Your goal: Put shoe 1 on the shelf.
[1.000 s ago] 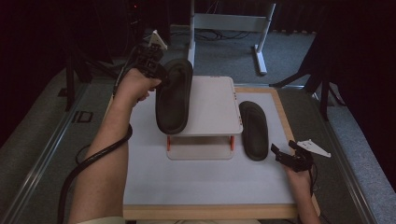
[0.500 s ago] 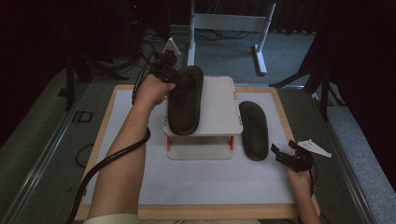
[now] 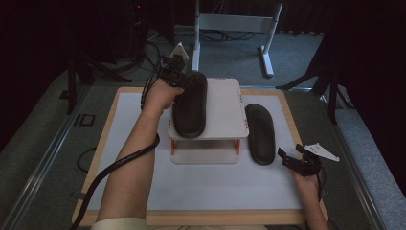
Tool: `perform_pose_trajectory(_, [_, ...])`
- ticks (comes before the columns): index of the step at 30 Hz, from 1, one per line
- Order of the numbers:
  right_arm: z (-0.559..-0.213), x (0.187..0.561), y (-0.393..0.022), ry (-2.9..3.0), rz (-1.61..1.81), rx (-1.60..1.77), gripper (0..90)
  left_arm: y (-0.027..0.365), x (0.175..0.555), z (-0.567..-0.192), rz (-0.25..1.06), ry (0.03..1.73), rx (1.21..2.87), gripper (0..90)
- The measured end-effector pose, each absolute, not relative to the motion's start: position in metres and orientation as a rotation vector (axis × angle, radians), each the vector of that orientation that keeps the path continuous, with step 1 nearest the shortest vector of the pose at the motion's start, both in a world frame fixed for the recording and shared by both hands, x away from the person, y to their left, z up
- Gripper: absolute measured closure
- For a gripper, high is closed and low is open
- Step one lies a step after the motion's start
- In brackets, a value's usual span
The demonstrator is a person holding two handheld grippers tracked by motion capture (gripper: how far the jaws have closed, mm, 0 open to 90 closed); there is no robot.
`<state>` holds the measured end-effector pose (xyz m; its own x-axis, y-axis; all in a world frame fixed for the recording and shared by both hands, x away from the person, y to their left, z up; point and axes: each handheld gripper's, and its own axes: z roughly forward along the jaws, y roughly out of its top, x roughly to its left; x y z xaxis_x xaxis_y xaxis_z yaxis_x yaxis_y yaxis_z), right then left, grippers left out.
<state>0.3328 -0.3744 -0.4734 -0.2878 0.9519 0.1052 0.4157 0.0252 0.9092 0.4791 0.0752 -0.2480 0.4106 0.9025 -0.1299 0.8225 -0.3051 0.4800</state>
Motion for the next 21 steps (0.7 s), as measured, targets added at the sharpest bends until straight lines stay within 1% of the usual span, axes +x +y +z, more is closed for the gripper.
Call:
perform_pose_trajectory(3, [-0.473, 0.333, -0.374, 1.75, 1.238, 1.393, 14.8, 0.078, 0.478, -0.245, 0.212, 1.42, 2.19, 58.2])
perform_pose_trajectory(7, [-0.473, 0.333, -0.374, 1.751, 1.233, 1.392, 14.8, 0.081, 0.474, -0.239, 0.229, 1.378, 2.189, 55.5])
perform_pose_trajectory(13, [-0.473, 0.333, -0.374, 1.752, 1.233, 1.393, 14.8, 0.087, 0.466, -0.232, 0.235, 1.323, 2.179, 55.9])
perform_pose_trajectory(14, [-0.473, 0.333, -0.374, 1.751, 1.233, 1.392, 14.8, 0.089, 0.465, -0.231, 0.235, 1.311, 2.177, 59.0])
perform_pose_trajectory(16, [-0.473, 0.333, -0.374, 1.752, 1.233, 1.393, 14.8, 0.093, 0.462, -0.23, 0.234, 1.294, 2.173, 59.3])
perform_pose_trajectory(18, [-0.474, 0.333, -0.374, 1.752, 1.232, 1.392, 14.8, 0.097, 0.459, -0.229, 0.228, 1.277, 2.152, 63.5])
perform_pose_trajectory(21, [-0.474, 0.333, -0.374, 1.754, 1.226, 1.392, 14.8, 0.103, 0.455, -0.228, 0.233, 1.255, 2.14, 63.6])
